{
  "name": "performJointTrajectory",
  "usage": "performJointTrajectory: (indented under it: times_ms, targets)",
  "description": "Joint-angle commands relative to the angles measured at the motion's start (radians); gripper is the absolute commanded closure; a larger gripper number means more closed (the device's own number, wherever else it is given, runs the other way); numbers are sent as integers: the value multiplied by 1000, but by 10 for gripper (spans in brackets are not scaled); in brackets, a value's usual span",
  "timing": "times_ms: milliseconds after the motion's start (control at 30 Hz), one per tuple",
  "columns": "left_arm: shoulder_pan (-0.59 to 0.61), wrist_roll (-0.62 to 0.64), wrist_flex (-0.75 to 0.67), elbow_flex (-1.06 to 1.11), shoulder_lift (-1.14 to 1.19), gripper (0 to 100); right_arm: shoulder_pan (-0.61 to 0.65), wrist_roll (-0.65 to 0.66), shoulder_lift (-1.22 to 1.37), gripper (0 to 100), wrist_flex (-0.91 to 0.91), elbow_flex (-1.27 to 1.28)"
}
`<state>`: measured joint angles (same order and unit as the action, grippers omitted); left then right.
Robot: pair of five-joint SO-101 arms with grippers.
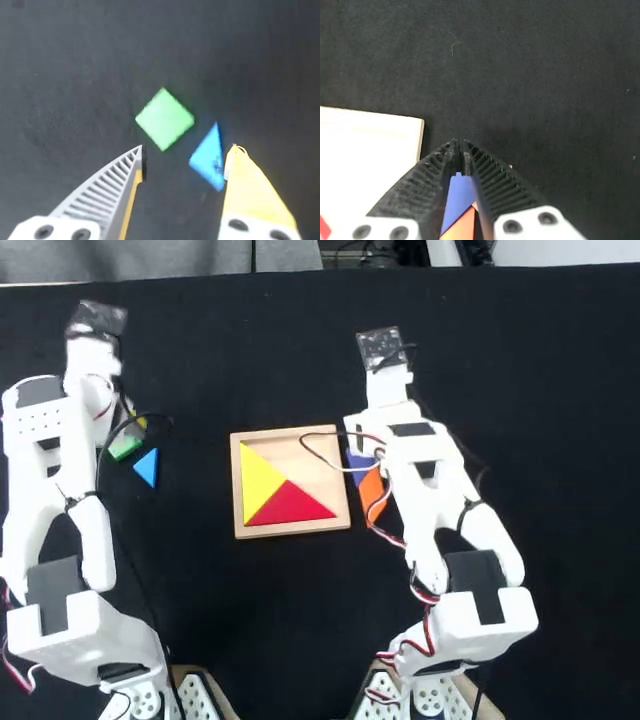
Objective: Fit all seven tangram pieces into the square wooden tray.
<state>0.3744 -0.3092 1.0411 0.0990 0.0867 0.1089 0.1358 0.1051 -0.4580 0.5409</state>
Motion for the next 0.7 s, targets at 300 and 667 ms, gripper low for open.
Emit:
performJointTrajectory:
  times_ms: [300,667]
  targets:
    - [-87,626,-285,288,-32,737,66,77,252,988,-157,-348]
    - [-142,626,-448,387,-32,737,75,81,492,988,-511,-727]
